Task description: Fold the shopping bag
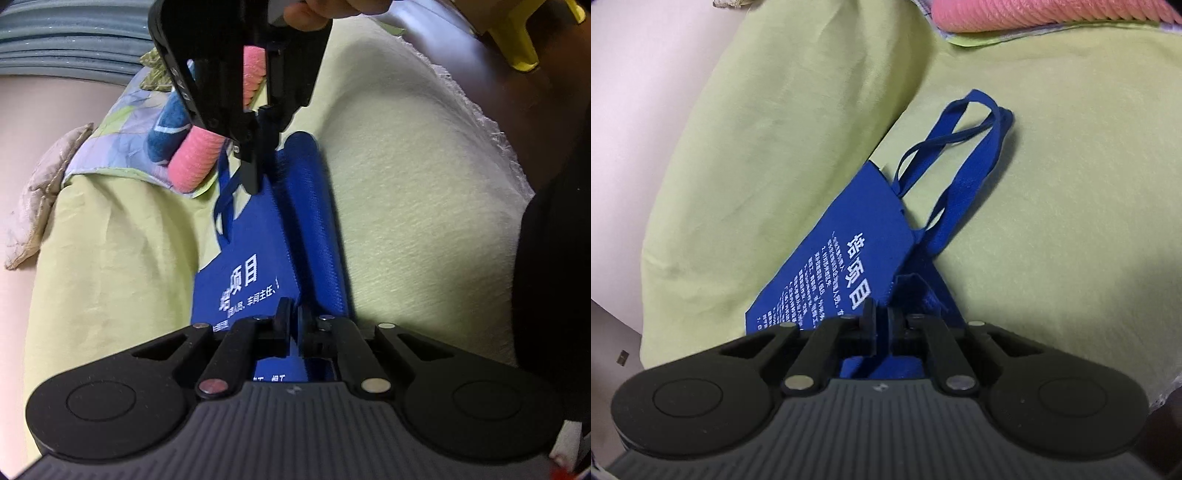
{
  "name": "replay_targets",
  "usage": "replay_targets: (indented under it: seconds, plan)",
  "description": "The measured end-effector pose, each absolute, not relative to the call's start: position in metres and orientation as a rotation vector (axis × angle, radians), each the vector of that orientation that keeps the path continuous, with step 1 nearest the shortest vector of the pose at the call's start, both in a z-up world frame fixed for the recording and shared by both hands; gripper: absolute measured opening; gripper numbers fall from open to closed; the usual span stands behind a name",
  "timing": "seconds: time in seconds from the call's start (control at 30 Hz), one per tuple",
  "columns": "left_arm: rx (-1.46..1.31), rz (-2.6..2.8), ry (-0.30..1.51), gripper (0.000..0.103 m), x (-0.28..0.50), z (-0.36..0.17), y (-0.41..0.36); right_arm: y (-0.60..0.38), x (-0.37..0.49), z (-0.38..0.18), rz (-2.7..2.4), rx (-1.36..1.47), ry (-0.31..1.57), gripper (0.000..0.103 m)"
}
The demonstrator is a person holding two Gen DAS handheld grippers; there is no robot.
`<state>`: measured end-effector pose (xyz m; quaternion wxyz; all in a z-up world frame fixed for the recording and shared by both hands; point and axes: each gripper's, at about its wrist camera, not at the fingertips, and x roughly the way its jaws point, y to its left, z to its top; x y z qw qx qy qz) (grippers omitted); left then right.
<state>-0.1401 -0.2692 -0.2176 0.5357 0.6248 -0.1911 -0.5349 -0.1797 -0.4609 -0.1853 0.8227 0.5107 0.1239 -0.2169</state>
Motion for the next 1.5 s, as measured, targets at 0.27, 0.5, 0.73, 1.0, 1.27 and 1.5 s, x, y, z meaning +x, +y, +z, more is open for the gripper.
replay_targets:
  seconds: [0.27, 0.5, 0.73, 1.0, 1.27, 1.5]
  plan:
    - [1.382, -1.377, -0.479, 0.005, -0.173, -0.194, -0.253, -0.471, -0.176, -0.176, -0.464, 1.116, 0.277, 0.005]
    - [1.369, -1.36, -0.418, 0.004, -0.169, -0.201, -0.283, -0.479, -0.169, -0.162, -0.458, 1.088, 0.285, 0.005]
    - [1.389, -1.325, -0.299, 0.004, -0.148, -0.209, -0.31, -0.484, -0.163, -0.153, -0.454, 1.058, 0.285, 0.005]
    - [1.37, -1.336, -0.241, 0.0, -0.145, -0.213, -0.317, -0.471, -0.174, -0.164, -0.486, 1.022, 0.345, 0.005]
    - [1.345, -1.376, -0.245, 0.0, -0.153, -0.212, -0.329, -0.466, -0.171, -0.169, -0.507, 0.975, 0.378, 0.005]
    - [1.319, -1.348, -0.217, 0.0, -0.152, -0.213, -0.339, -0.455, -0.18, -0.181, -0.518, 1.001, 0.363, 0.004]
